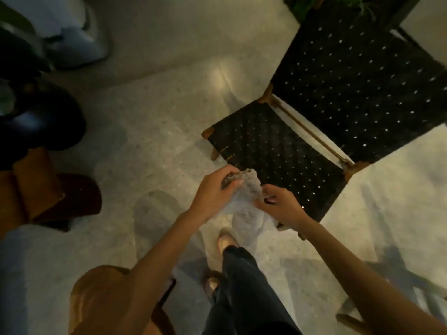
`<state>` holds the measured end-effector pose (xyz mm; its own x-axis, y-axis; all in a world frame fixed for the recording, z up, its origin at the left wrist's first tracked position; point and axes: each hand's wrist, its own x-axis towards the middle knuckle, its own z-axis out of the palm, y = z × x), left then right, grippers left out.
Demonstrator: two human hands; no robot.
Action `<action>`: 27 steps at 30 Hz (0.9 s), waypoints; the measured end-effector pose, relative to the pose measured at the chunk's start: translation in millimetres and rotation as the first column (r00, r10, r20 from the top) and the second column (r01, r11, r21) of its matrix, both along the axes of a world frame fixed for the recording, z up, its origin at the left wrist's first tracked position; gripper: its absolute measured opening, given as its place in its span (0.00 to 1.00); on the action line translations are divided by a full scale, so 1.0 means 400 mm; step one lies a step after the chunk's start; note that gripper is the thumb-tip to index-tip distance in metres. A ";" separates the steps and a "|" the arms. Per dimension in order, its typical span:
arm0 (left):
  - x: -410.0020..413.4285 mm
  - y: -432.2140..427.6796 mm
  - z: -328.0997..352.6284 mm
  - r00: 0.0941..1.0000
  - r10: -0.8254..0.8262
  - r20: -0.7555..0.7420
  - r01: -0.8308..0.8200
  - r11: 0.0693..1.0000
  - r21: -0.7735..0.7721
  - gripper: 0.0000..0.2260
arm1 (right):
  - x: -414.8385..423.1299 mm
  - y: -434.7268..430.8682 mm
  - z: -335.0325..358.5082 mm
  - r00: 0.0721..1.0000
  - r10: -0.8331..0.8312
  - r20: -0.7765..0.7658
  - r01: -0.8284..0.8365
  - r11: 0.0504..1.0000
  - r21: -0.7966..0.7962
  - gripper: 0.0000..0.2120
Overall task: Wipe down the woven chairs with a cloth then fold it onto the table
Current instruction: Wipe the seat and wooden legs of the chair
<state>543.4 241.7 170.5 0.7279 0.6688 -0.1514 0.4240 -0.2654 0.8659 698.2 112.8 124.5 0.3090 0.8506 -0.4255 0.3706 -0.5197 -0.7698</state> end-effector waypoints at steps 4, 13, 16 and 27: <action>0.038 0.103 -0.015 0.995 -0.092 0.026 0.092 0.996 0.000 0.03 | -0.012 0.053 -0.053 0.987 -0.158 0.026 0.159 0.986 -0.058 0.06; 0.035 0.381 -0.139 0.996 -0.014 -0.089 0.011 0.999 -0.044 0.02 | 0.013 0.266 -0.144 0.962 -0.269 -0.042 0.266 0.962 -0.064 0.06; 0.017 0.459 -0.182 0.995 0.007 -0.097 -0.014 0.997 -0.070 0.02 | 0.012 0.337 -0.158 0.959 -0.282 -0.028 0.280 0.959 -0.052 0.06; 0.040 0.816 -0.468 0.986 -0.029 -0.167 0.017 0.997 -0.074 0.04 | -0.034 0.653 -0.362 0.919 -0.381 0.106 0.376 0.925 0.064 0.06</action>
